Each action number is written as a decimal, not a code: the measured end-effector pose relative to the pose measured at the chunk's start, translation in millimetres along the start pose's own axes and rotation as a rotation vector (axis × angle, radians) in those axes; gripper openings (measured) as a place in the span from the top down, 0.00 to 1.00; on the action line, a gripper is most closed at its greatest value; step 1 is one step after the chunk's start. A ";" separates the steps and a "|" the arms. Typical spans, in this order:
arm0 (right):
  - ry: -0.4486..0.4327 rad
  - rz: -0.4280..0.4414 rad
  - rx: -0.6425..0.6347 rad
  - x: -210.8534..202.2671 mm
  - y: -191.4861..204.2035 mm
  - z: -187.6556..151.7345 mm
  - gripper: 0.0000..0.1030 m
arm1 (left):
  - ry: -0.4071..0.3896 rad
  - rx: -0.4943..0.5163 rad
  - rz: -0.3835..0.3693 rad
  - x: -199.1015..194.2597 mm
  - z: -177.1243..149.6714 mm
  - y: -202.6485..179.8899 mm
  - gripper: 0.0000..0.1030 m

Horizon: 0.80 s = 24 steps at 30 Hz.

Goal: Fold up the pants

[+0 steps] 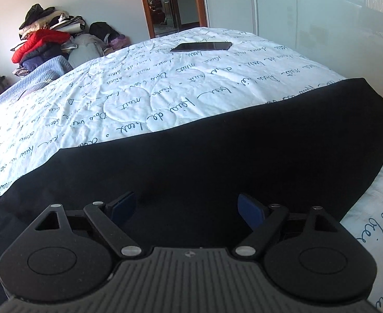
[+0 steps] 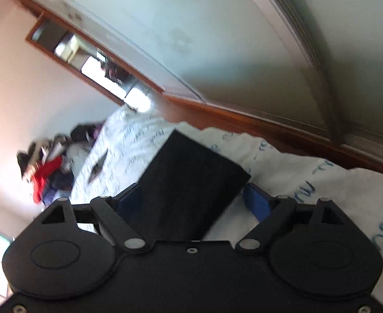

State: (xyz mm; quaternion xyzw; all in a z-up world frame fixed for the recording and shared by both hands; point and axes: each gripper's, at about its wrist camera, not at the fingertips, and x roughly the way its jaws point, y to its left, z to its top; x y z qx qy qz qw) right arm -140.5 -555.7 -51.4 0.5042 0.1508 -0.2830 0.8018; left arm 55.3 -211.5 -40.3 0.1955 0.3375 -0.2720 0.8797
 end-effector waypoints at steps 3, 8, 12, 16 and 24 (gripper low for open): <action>-0.030 0.018 0.043 4.3 0.4 -0.8 0.17 | -0.003 0.004 -0.001 -0.7 0.3 -0.7 0.14; -0.017 0.002 0.085 9.2 -4.7 -6.4 0.84 | -0.006 -0.001 -0.024 -2.0 7.3 -0.2 0.14; -0.050 -0.011 -0.002 -2.7 2.5 -11.8 0.87 | -0.009 -0.009 -0.046 -2.0 16.6 2.0 0.14; -0.072 -0.041 -0.206 -8.2 27.5 -16.6 0.88 | 0.021 -0.056 -0.100 2.9 28.5 5.0 0.14; -0.052 -0.029 -0.906 -18.8 116.8 -96.7 0.88 | 0.126 -0.332 -0.409 27.0 55.7 20.1 0.14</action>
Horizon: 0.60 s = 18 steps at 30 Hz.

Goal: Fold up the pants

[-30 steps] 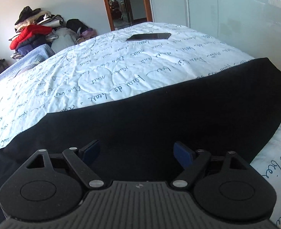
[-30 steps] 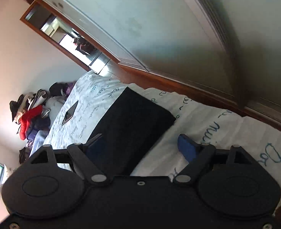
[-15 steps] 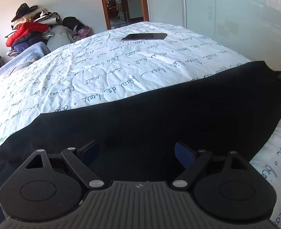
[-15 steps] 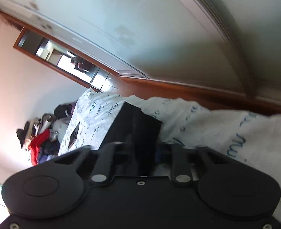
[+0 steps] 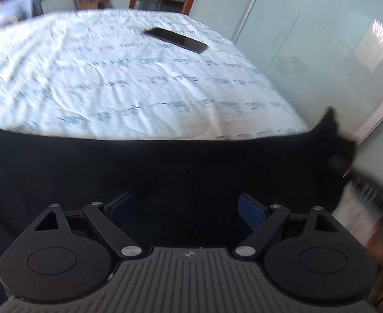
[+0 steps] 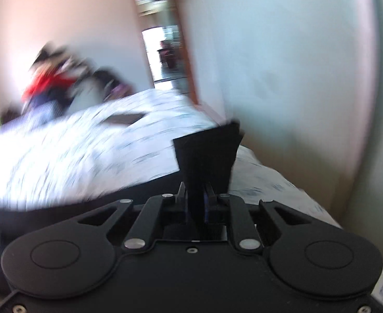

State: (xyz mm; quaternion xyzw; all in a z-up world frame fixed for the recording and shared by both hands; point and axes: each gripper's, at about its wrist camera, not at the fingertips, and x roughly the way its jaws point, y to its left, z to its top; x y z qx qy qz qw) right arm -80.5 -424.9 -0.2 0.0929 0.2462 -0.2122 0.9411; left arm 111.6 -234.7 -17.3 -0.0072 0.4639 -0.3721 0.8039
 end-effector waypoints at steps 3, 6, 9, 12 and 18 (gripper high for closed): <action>0.018 0.082 -0.087 -4.6 27.7 -5.2 0.88 | 0.034 -0.132 -0.176 15.6 12.2 1.8 0.11; 0.036 0.167 -0.101 -7.5 44.3 -9.1 0.88 | 0.077 -0.255 -0.290 36.1 17.1 2.2 0.11; 0.026 0.194 -0.151 -10.4 55.5 -12.5 0.88 | 0.138 -0.388 -0.365 57.0 15.6 8.3 0.10; 0.015 0.245 -0.162 -17.1 65.0 -11.2 0.88 | 0.148 -0.493 -0.410 64.6 12.7 16.1 0.12; 0.029 0.243 -0.269 -21.3 97.6 -20.8 0.88 | 0.117 -0.390 -0.342 50.0 15.7 15.2 0.86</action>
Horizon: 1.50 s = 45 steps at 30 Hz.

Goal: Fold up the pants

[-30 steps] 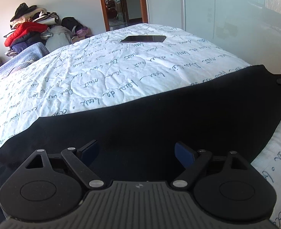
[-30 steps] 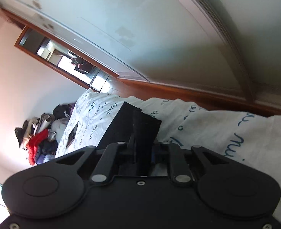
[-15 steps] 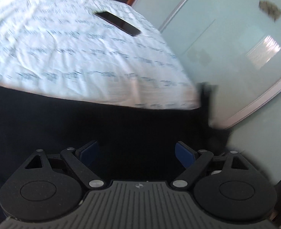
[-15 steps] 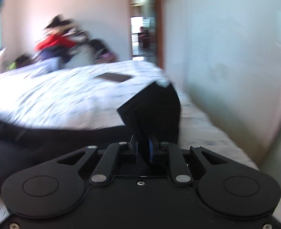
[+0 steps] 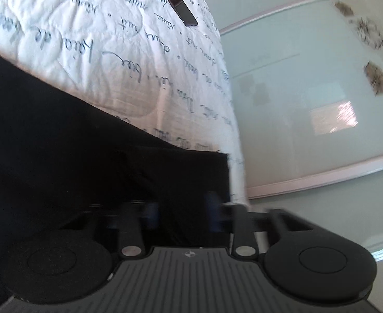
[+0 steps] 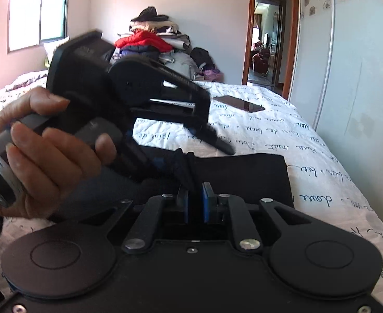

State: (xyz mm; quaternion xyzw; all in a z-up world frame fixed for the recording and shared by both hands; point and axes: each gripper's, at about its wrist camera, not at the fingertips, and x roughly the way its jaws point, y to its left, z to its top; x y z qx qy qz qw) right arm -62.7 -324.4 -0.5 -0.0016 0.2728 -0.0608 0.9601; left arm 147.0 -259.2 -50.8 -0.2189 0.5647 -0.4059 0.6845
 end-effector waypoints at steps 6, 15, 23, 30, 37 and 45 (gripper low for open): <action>0.001 0.076 -0.032 2.9 24.1 1.1 0.88 | -0.160 0.234 0.179 -42.1 -19.5 -7.1 0.97; 0.018 0.265 -0.106 22.5 83.0 2.3 0.88 | -0.280 0.414 0.448 -93.0 -28.0 9.8 0.96; 0.021 0.235 -0.159 26.3 102.1 2.6 0.88 | -0.293 0.450 0.496 -93.1 -20.9 19.2 0.94; 0.053 0.239 -0.179 29.2 111.0 1.6 0.88 | -0.267 0.458 0.587 -87.4 -15.9 30.1 0.89; 0.060 0.259 -0.197 30.9 111.2 0.1 0.88 | -0.282 0.503 0.648 -85.2 -22.5 26.8 0.87; 0.083 0.360 -0.177 20.6 103.0 -0.5 0.88 | -0.552 0.478 0.889 -148.5 -21.3 9.8 0.22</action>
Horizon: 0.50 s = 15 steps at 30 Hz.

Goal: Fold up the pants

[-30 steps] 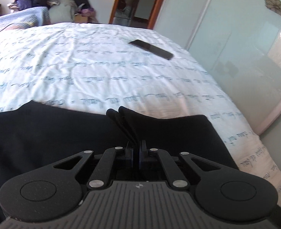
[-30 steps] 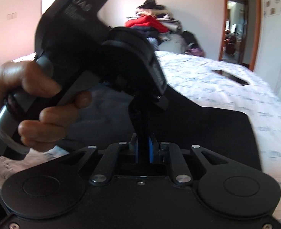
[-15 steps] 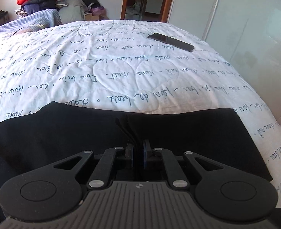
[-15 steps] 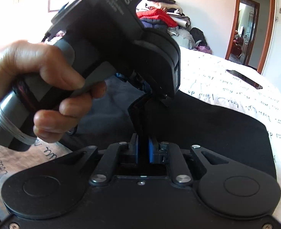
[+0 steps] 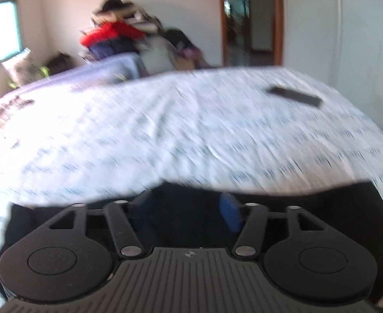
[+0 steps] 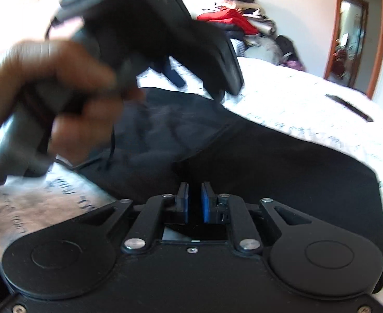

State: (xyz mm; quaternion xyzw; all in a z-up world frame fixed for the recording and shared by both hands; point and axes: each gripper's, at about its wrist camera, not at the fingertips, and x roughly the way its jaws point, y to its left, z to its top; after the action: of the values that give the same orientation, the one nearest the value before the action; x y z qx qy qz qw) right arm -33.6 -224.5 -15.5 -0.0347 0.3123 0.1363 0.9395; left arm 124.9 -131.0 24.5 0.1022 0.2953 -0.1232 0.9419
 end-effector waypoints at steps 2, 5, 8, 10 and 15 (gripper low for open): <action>0.005 -0.003 -0.028 -0.1 3.8 -2.4 0.88 | -0.027 0.000 0.029 -9.4 12.8 12.5 0.09; 0.012 0.009 -0.039 -5.8 5.9 -2.8 0.88 | -0.038 0.005 0.028 -16.8 29.5 23.1 0.06; -0.010 -0.013 -0.050 -19.9 4.4 3.0 0.88 | 0.007 0.015 -0.091 -10.8 35.0 18.6 0.05; -0.025 -0.077 -0.124 -24.5 14.5 4.3 0.70 | 0.000 -0.042 -0.074 -8.8 33.3 20.2 0.06; 0.000 -0.106 -0.280 -5.3 34.8 5.2 0.50 | 0.051 -0.065 -0.063 2.9 27.4 22.7 0.05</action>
State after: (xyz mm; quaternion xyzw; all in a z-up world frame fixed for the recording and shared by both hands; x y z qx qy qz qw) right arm -44.4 -191.5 -7.4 -0.1821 0.2880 0.1288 0.9313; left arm 148.5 -117.2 47.6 0.0654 0.3263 -0.1403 0.9325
